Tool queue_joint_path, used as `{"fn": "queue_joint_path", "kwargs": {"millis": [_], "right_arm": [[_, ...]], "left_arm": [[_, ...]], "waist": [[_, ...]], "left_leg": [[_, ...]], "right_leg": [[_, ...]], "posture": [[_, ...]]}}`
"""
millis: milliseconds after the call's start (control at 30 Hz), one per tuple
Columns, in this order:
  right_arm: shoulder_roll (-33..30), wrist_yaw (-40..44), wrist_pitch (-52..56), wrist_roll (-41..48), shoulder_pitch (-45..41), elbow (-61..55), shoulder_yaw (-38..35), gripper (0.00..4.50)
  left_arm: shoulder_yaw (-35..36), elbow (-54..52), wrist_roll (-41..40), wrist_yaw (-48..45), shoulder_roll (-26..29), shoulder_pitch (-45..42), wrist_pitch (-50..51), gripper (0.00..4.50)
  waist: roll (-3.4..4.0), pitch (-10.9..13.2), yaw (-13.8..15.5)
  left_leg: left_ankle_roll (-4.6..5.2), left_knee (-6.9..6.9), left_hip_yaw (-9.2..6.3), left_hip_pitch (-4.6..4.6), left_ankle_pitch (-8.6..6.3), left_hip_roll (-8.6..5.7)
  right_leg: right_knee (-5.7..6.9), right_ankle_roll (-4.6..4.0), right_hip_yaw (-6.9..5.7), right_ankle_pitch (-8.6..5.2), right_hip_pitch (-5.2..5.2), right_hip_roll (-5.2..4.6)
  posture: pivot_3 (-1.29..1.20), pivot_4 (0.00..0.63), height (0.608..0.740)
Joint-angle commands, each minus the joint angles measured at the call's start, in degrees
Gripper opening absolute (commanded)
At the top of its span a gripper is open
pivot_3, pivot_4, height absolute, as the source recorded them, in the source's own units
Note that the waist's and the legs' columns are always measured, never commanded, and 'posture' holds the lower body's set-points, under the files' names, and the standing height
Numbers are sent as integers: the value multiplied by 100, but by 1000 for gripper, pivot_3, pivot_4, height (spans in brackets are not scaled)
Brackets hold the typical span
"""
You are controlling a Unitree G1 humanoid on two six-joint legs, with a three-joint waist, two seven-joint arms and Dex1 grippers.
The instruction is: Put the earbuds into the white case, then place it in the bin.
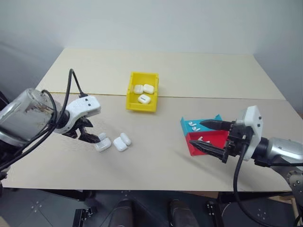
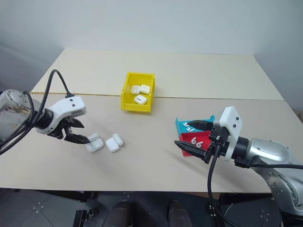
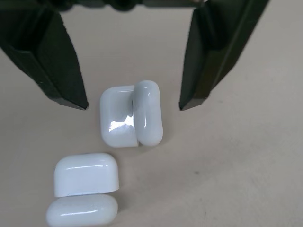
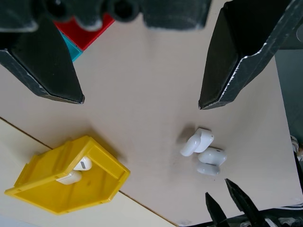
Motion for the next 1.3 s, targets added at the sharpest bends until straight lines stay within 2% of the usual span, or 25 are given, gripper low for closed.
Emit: {"fn": "queue_joint_path", "kwargs": {"millis": [33, 200, 267, 433, 667, 1033, 1300], "right_arm": [[-24, 72, -203, -10, -44, -142, -79, 4500], [13, 81, -237, -62, -107, -115, 3, 4500], [24, 86, -247, -76, -122, -107, 19, 4500], [51, 66, -252, -92, -140, -105, 56, 4500], [49, 38, -255, -102, -124, -126, 45, 4500], [66, -64, -260, -68, -12, -232, -15, 4500], [58, -90, -266, -43, 26, -273, -33, 4500]], "left_arm": [[169, -242, -70, -171, 19, -210, 245, 2246], [-84, -329, -146, -52, -388, -471, 948, 539], [-171, -378, -150, 99, -575, -507, 1178, 44], [-563, -176, 95, 620, -1050, -582, 1372, 44], [-1197, 280, 129, 751, -1488, -871, 1501, 44], [-1595, 520, 377, 1117, -1692, -914, 1367, 44], [-1758, 409, 393, 1083, -1507, -879, 1293, 44]], "waist": [[0, 0, 0], [-1, 0, 5], [-1, -1, 1], [-1, -1, -1], [-1, -1, -4], [-1, -1, 3], [-1, -1, -7]], "left_leg": [[0, 0, 0, 0, 0, 0], [0, 4, -2, 1, 0, -1], [0, 5, -3, 1, 0, -1], [0, 4, -3, 0, 0, 0], [1, 6, -4, 0, 0, -1], [0, 7, -5, 0, 0, -2], [0, 7, -4, -1, 0, -2]], "right_leg": [[0, 0, 0, 0, 0, 0], [3, 1, 0, 1, 3, 0], [2, 2, 0, 1, 3, 0], [2, 2, 0, 1, 2, 0], [2, 2, 1, 2, 2, 0], [3, 2, 1, 2, 3, 0], [3, 2, 1, 2, 2, 0]], "posture": [[0, 150, 740], [0, 150, 740], [0, 150, 740], [0, 150, 740], [0, 150, 740], [0, 150, 740], [0, 150, 740]]}}
